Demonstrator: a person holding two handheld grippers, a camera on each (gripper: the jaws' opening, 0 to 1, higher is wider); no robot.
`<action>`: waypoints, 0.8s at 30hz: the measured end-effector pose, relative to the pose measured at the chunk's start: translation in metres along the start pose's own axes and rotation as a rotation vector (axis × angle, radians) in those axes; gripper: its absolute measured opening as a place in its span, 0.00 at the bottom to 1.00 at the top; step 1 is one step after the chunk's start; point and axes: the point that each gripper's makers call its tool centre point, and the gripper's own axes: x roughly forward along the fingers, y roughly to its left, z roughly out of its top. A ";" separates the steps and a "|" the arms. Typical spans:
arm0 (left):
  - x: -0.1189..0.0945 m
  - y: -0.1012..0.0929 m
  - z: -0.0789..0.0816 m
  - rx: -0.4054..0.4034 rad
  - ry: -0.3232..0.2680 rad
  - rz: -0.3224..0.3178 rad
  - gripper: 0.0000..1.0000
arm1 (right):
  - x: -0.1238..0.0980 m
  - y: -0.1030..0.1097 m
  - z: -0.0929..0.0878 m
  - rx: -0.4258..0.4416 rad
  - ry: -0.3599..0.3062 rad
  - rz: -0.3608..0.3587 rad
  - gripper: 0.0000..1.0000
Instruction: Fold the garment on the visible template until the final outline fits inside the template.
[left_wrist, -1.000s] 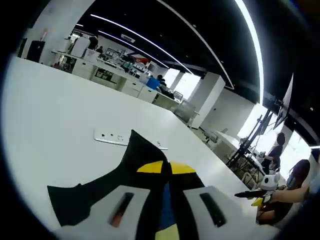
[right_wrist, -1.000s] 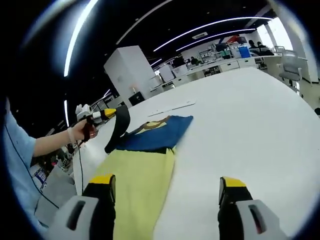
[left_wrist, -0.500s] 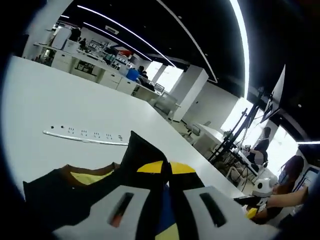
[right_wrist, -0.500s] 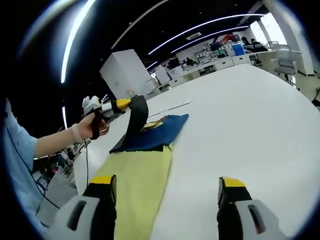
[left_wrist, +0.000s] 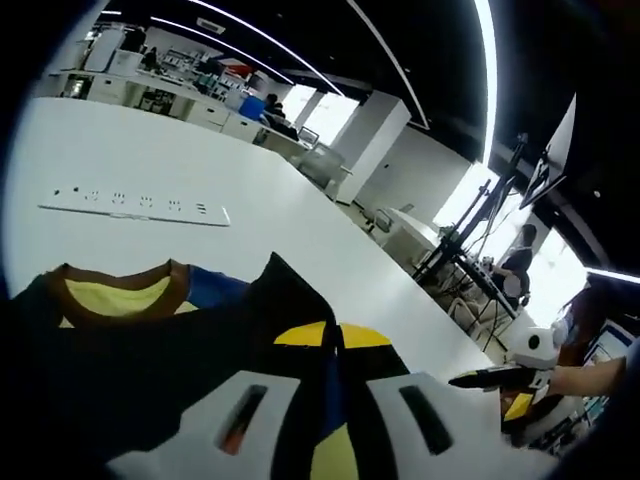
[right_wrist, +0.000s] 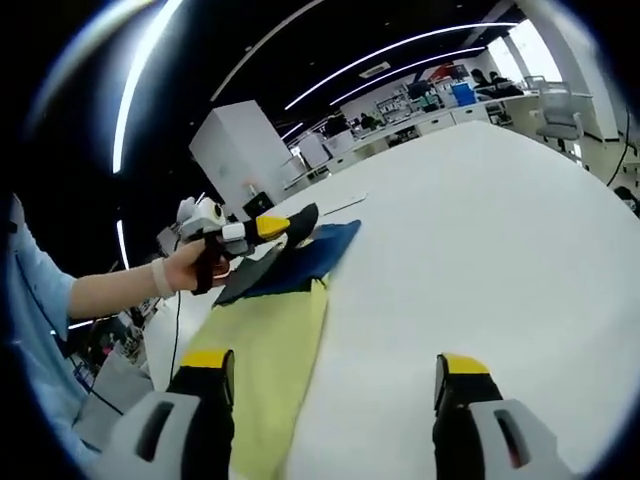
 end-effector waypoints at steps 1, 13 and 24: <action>0.001 -0.002 -0.001 -0.005 -0.001 -0.005 0.00 | 0.000 0.000 -0.001 0.002 0.000 -0.001 0.83; 0.012 -0.018 -0.047 0.011 0.101 -0.028 0.00 | 0.000 -0.001 -0.002 0.015 -0.005 -0.002 0.82; 0.015 -0.018 -0.063 0.036 0.138 -0.024 0.00 | 0.001 -0.001 -0.003 0.006 0.002 0.000 0.82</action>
